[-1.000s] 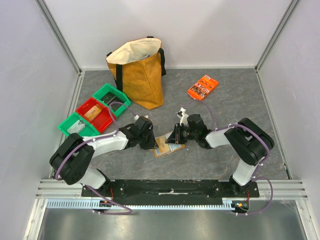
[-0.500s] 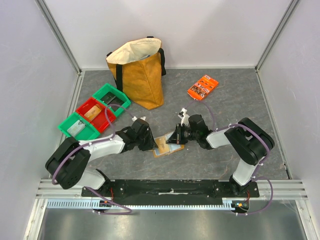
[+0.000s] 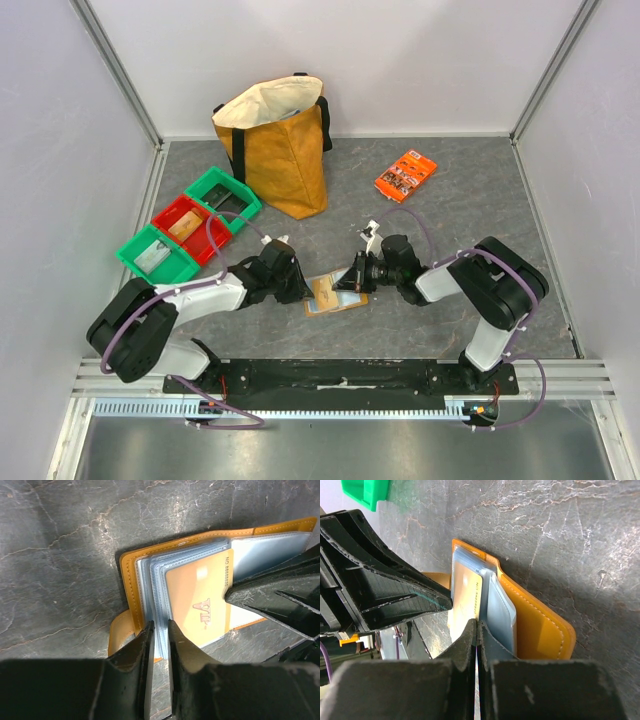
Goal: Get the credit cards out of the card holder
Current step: Remove the credit card from the card holder.
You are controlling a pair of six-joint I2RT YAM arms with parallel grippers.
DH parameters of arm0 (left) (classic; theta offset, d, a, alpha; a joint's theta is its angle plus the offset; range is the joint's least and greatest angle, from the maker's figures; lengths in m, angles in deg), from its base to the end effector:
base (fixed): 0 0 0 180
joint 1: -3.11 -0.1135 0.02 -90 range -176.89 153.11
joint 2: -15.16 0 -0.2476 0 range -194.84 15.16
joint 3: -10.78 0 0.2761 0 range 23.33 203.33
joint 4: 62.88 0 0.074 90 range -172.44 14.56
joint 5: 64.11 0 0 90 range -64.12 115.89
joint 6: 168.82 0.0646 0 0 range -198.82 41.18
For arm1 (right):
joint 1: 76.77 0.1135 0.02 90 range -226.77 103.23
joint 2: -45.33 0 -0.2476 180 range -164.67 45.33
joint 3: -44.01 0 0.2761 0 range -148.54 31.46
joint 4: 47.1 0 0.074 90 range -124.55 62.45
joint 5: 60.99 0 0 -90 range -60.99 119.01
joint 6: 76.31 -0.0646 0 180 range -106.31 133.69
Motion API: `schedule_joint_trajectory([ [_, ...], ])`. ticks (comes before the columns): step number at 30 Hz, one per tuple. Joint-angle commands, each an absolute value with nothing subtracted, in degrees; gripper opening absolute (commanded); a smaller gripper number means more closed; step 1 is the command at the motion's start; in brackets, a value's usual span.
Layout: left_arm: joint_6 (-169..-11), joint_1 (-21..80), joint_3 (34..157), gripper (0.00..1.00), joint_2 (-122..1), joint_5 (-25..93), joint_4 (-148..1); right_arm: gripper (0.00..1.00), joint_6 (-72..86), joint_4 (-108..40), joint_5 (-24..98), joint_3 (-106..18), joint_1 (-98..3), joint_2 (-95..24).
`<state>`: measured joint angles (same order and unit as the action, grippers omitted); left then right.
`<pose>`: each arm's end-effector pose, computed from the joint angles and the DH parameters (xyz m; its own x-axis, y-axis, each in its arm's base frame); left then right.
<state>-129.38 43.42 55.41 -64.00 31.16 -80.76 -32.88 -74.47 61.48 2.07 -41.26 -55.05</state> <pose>0.2137 -0.1891 0.0906 -0.9144 -0.2328 -0.3313 -0.0303 0.8552 -0.5173 0.2397 0.2136 0.0555 -0.9165 0.0987 -0.3876 -0.2891 0.5062 0.8125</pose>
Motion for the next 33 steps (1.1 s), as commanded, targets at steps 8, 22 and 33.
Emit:
schedule_joint_trajectory([
  [8,-129.7,43.2,55.8,0.09,-66.9,30.9,-81.0,0.00,-34.0,-78.5,61.3,2.6,-41.3,-56.2],
  [22,-129.0,43.2,57.0,0.02,-68.8,26.8,-87.0,0.00,-29.3,-70.4,59.6,2.0,-43.6,-53.2],
  [33,-128.7,43.2,57.3,0.04,-68.0,28.3,-86.5,0.00,-29.7,-71.4,61.8,1.3,-44.2,-53.8],
])
